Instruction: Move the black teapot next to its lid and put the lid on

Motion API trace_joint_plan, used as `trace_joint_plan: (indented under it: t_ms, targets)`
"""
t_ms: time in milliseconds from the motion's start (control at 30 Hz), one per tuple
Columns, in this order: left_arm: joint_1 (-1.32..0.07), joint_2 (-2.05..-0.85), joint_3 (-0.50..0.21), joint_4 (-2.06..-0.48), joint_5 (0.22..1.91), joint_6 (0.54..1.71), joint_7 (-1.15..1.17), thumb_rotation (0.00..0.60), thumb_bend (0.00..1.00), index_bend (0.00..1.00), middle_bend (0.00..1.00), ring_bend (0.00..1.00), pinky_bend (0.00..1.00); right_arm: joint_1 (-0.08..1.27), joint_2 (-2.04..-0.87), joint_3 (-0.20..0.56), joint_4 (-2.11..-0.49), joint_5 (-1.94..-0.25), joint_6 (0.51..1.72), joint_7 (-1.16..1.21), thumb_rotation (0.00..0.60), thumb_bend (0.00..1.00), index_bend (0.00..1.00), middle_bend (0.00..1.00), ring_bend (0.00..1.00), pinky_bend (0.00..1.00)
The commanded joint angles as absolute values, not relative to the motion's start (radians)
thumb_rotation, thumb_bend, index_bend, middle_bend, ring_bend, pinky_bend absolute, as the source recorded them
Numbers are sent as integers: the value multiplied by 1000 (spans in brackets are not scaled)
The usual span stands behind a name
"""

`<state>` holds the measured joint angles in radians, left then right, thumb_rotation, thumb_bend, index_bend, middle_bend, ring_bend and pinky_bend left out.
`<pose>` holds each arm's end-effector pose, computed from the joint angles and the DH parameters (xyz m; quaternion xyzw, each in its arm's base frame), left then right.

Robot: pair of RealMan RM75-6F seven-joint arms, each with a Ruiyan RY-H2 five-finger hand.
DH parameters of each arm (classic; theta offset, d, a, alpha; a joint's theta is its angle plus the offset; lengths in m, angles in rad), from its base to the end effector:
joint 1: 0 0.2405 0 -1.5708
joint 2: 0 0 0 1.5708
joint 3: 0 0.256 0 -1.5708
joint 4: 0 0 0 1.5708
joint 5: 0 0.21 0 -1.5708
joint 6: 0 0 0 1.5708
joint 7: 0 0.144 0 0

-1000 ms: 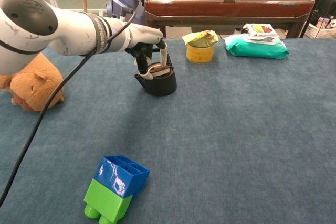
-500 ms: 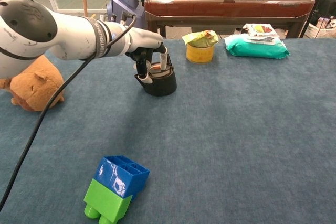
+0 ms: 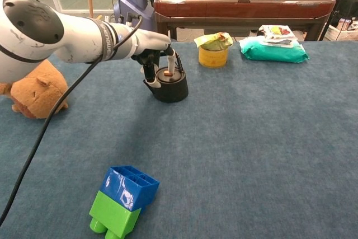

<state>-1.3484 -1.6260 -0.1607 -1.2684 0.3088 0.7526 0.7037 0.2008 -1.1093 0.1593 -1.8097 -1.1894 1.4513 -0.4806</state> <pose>-0.0222 0.4298 -0.0479 -0.7925 -0.3555 -0.2537 0.4258 -0.2806 -0.2286 0.1662 0.5790 -0.3398 0.2910 0.6816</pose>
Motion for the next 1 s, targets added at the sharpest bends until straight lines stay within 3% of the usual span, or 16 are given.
trace_joint_plan:
  t_ms: [33,367,600,800,1000]
  targets:
    - [-1327,-1595,-173,-1310,343,769,670,600,264,315,882,935,1000,201,-1107,163,-1810,-1187,1453,-479,600,90,318,359,180,216]
    - [-1191,-1447,-183,-1493,505,888,529,600,264,307,851,905,999,205,-1102,186,-1802,-1161,1455,-465,600,89,318,359,180,216]
    - [-1058,-1320,-188,-1566,603,962,395,600,264,305,787,825,979,217,-1089,181,-1797,-1166,1421,-452,600,90,318,358,180,217]
    - [-907,-1220,-155,-1622,704,1069,290,600,264,296,677,673,959,231,-1060,162,-1792,-1179,1356,-415,600,89,318,335,180,217]
    - [-755,-1177,-102,-1638,819,1192,209,600,264,291,573,526,807,238,-1058,142,-1751,-1222,1323,-357,600,92,318,319,180,216]
